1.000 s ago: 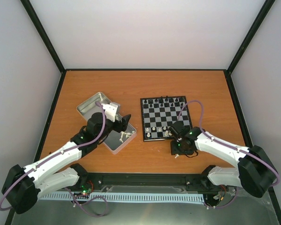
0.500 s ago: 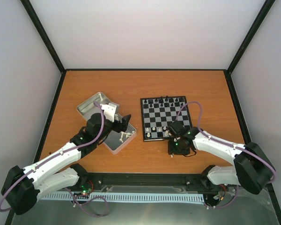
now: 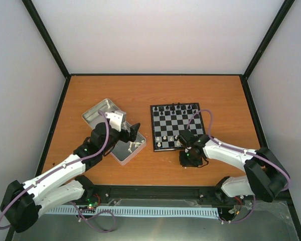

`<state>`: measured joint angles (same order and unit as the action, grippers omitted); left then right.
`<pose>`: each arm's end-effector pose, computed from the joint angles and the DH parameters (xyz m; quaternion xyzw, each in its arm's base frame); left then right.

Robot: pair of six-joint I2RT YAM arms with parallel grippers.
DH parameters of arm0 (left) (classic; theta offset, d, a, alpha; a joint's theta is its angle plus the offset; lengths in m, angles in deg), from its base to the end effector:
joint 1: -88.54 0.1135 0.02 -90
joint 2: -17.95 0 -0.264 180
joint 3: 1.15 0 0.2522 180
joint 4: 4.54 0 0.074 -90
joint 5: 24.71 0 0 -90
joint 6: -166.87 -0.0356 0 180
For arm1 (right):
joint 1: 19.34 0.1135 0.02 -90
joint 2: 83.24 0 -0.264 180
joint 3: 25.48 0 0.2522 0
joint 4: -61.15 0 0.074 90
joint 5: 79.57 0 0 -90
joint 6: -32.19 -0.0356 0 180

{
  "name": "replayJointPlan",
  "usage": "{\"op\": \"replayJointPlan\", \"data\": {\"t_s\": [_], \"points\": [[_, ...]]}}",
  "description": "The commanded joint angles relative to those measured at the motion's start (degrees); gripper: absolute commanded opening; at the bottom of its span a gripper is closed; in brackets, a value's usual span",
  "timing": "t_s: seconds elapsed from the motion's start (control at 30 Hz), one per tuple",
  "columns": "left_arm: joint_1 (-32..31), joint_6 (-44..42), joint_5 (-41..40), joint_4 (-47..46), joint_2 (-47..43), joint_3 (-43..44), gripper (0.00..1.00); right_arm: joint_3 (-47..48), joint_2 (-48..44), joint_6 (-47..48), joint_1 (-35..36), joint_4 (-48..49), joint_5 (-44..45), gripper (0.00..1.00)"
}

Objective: Set up the chess pieces on the board
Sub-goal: Pick up the chess piece at the center of the board.

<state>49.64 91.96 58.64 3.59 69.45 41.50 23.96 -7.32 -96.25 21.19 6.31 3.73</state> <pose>0.1656 -0.1283 0.2494 0.1318 0.7923 -0.2281 0.5504 0.1478 0.1318 0.1490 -0.0226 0.9952 0.0930 0.0213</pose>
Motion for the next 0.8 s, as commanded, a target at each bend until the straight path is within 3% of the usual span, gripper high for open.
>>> {"op": "replayJointPlan", "data": {"t_s": [0.0, 0.13, 0.4, 0.77], "points": [[0.13, 0.42, -0.65, -2.41, -1.49, -0.23, 1.0, 0.32, 2.66, 0.13, -0.02, -0.36, 0.97, 0.24], [0.13, 0.53, -0.85, -2.37, -1.65, -0.36, 1.0, 1.07, 3.66, -0.5, -0.02, -1.63, 1.55, 0.16], [0.13, 1.73, -0.41, -3.18, -1.92, -1.31, 1.0, 1.48, 3.2, -1.41, -0.02, -1.71, 2.41, 0.11], [0.14, 7.71, 14.24, -9.12, -2.81, -6.22, 1.0, 5.62, -3.47, -6.48, -0.02, 13.4, 2.99, 0.12]]}}
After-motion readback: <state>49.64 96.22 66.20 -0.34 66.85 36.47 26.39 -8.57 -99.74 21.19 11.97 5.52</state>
